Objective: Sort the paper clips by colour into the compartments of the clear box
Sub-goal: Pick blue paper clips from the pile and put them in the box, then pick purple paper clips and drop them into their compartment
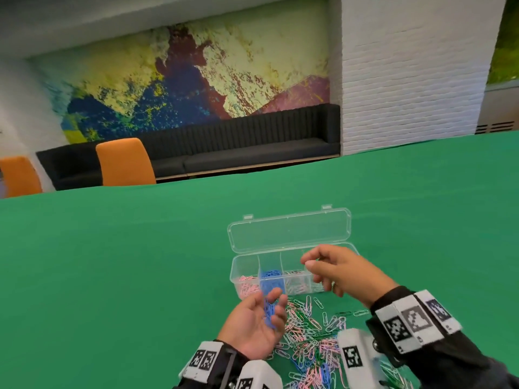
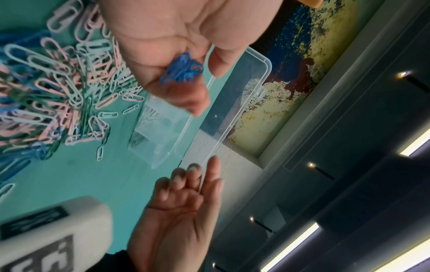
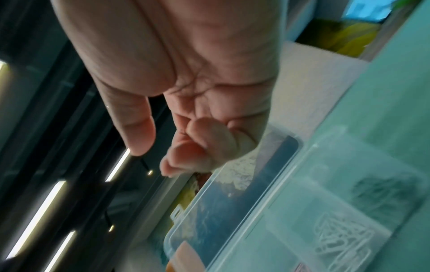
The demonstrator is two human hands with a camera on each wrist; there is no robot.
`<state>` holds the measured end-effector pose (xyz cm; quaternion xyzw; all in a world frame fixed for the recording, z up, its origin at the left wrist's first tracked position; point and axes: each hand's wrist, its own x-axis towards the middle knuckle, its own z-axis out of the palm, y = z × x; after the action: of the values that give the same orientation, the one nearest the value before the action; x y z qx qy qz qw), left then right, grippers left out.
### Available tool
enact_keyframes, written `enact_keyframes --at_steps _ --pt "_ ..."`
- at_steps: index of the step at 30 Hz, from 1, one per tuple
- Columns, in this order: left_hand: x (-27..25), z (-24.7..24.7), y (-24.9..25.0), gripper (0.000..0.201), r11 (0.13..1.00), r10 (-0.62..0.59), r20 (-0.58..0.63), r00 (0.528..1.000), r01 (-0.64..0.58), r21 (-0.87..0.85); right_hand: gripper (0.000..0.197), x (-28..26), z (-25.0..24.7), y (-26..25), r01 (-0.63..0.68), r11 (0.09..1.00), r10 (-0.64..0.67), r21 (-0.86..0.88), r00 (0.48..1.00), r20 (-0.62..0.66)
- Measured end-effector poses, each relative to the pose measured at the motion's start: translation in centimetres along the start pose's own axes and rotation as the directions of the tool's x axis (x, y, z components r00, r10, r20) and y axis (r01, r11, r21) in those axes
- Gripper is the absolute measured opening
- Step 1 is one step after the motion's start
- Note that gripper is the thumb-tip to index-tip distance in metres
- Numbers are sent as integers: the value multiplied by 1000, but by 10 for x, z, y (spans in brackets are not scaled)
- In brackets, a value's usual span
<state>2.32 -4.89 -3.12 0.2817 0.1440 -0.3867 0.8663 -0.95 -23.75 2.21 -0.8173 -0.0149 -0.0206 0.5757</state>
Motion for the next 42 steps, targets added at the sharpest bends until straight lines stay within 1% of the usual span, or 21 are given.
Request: enact_keyframes --at_steps 3,6,8,10,13,16,20,22,24,25,27,29,31,33,34,36,37,38,39,40,42 --pt "1 12 10 30 996 35 -5 999 -35 79 9 -5 -22 22 -46 954 79 296 992 -101" --pt "18 33 34 42 954 236 -36 971 -224 198 9 -8 -32 43 -81 803 145 590 988 -62" --pt "38 46 51 41 873 423 -50 905 -392 289 9 -6 -37 55 -91 675 160 732 987 -25" --pt "63 51 60 37 781 571 -85 817 -508 363 19 -6 -45 67 -92 540 169 837 986 -1" --pt "85 46 58 21 673 683 -85 725 -579 460 59 -4 -54 78 -52 349 126 936 992 8" --pt "91 44 55 23 584 718 -30 695 -580 568 78 -3 -58 89 -55 300 146 952 989 12" --pt "90 39 54 21 503 729 4 684 -541 674 82 0 -54 97 -66 287 207 956 978 6" --pt "90 36 53 22 491 727 20 687 -540 684 68 -1 -55 98 -73 283 258 956 966 -2" --pt "89 36 53 22 493 722 27 692 -541 682 36 -1 -58 99 -70 275 314 959 949 -20" --pt "89 38 53 22 494 720 31 693 -544 678 31 -2 -59 100 -65 269 324 961 946 -27" --pt "81 46 53 23 479 733 67 677 -583 656 57 0 -61 101 -41 240 291 970 956 -32" --pt "66 61 51 26 419 747 179 640 -663 620 83 -1 -63 101 -17 217 242 976 969 -37" --pt "47 76 43 26 360 671 344 656 -695 622 82 -1 -67 103 -5 210 250 978 967 -48" --pt "28 87 29 22 242 458 486 744 -631 737 60 -1 -70 102 0 198 286 980 957 -57" --pt "20 89 20 19 113 303 520 798 -572 812 42 -1 -70 103 -4 201 310 979 949 -60" --pt "7 86 0 14 -318 6 481 877 -454 832 7 0 -71 107 -12 221 380 975 922 -75" --pt "5 81 -10 16 -532 -105 432 896 -418 737 7 0 -72 109 -10 219 399 976 914 -80" --pt "6 74 -19 22 -690 -196 389 900 -409 597 15 0 -74 112 -12 213 418 977 905 -80" --pt "7 67 -29 29 -780 -277 360 891 -427 458 18 -1 -76 114 2 203 430 979 898 -91" --pt "7 63 -38 36 -812 -344 340 875 -459 360 19 -2 -79 113 19 190 434 982 895 -101" --pt "12 59 -55 46 -813 -422 333 843 -514 273 19 -5 -86 111 66 154 434 986 892 -128"
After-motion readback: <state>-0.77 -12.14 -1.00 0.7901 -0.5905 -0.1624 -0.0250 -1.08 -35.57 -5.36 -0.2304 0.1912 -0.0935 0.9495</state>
